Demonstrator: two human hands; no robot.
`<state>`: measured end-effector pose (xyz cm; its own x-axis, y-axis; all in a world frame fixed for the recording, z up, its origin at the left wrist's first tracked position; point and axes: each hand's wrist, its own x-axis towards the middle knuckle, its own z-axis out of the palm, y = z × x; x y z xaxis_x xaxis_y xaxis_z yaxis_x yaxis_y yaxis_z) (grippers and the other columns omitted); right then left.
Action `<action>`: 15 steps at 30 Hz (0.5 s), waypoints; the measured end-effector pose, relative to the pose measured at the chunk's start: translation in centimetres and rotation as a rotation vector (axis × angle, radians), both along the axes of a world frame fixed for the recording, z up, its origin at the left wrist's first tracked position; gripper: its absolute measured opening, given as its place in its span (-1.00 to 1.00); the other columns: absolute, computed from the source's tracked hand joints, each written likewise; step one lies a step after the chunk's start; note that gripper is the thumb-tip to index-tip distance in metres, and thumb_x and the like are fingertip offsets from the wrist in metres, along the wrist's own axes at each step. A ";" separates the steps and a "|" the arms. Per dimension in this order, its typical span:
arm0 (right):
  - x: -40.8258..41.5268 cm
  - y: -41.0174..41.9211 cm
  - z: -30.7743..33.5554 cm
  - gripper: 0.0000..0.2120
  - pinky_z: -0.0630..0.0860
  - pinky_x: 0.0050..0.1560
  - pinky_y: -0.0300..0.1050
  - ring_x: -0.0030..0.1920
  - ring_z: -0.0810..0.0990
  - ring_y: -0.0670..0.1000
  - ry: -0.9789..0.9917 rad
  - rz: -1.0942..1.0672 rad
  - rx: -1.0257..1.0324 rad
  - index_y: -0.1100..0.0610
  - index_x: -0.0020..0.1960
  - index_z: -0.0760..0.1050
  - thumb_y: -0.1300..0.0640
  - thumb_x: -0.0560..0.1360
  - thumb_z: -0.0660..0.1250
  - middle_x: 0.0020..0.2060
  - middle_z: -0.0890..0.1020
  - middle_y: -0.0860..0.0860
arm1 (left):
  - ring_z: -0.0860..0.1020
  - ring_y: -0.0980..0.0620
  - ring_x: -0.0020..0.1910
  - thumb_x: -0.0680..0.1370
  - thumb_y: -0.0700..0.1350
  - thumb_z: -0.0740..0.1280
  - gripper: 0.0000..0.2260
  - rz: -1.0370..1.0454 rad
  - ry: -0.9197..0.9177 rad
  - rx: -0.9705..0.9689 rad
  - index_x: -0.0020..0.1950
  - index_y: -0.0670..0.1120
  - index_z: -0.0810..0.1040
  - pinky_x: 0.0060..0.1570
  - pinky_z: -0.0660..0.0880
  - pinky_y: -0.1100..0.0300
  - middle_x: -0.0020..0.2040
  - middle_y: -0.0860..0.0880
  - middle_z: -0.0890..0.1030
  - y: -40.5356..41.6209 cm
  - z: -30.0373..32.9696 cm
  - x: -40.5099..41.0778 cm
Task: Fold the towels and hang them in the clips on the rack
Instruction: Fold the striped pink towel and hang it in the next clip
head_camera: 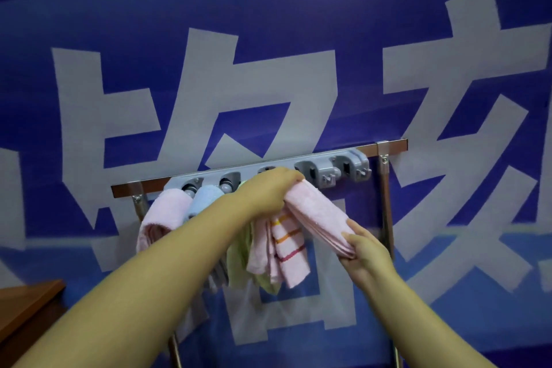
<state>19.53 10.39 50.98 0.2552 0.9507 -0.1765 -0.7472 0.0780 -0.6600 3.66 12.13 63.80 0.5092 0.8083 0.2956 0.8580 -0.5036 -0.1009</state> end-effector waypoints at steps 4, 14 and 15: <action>-0.1 0.1 -0.2 -0.63 0.45 0.03 0.02 -0.10 0.54 0.17 0.065 -0.015 -0.032 0.26 0.25 0.46 0.46 0.53 0.07 0.17 0.49 0.28 | 0.46 -0.15 0.16 0.46 -0.25 0.23 -0.67 0.025 0.037 0.247 0.21 -0.09 0.40 0.01 0.44 -0.03 0.17 -0.10 0.49 0.3 -0.3 0.5; -1.4 1.4 -2.5 -0.66 0.49 -0.21 -0.05 -0.16 0.56 0.15 -0.011 0.084 -0.086 0.28 0.29 0.40 0.43 0.55 0.12 -0.07 0.57 0.24 | 0.30 -0.12 0.39 0.44 -0.44 0.12 -0.44 -0.038 -0.474 0.189 0.43 -0.13 0.31 0.32 0.21 0.18 0.48 -0.10 0.26 -0.1 -5.3 1.3; -1.6 1.5 -2.6 -0.66 0.49 -0.21 -0.06 -0.15 0.57 0.15 -0.017 0.087 -0.079 0.28 0.30 0.40 0.42 0.55 0.13 -0.06 0.57 0.24 | 0.27 -0.10 0.43 0.45 -0.44 0.11 -0.43 -0.030 -0.510 0.184 0.44 -0.11 0.29 0.36 0.18 0.20 0.50 -0.08 0.22 -0.1 -5.8 1.4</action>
<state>17.97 11.91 48.35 0.1756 0.9527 -0.2479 -0.7378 -0.0394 -0.6739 5.07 12.02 57.99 0.2858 0.7073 0.6466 0.8069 -0.5416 0.2357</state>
